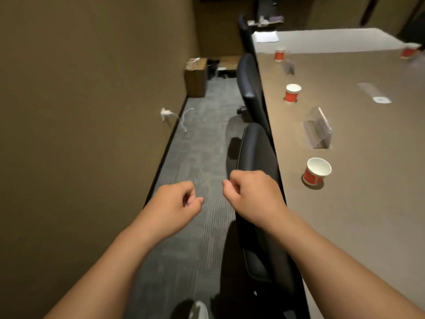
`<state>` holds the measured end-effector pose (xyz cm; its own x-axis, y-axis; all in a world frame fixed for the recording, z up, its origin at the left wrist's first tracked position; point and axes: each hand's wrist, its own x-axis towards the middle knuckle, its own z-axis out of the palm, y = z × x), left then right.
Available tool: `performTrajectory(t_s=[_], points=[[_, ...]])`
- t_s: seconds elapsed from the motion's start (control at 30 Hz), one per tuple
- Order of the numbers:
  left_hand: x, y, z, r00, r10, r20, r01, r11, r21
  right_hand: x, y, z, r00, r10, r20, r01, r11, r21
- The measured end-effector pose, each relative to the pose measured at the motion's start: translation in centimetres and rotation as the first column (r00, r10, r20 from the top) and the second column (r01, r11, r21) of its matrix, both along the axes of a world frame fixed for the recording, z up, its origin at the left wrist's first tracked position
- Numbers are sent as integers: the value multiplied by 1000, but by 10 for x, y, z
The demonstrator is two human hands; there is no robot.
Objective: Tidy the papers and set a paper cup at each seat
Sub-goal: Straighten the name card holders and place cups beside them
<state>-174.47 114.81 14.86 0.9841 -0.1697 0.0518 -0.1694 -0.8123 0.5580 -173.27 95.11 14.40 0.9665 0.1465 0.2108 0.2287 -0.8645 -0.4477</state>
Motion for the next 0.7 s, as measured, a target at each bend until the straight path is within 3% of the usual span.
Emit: performTrajectory(t_s=[0.27,0.43,0.57,0.7], points=[[170,44,43,970,-204,132,205,979,6,117,44,23,986,-166,-17,165,985,-51],[266,20,13,923,-375,83,379,924,-41,174,26,17,933,-360,-30,355,929,-109],[354,-15,3,808,-584,74,588,807,-54,219,15,10,823,-565,-53,559,824,-98],[427,-65,25,635,-768,78,772,633,-60,248,4,24,664,-740,-109,728,673,-132]])
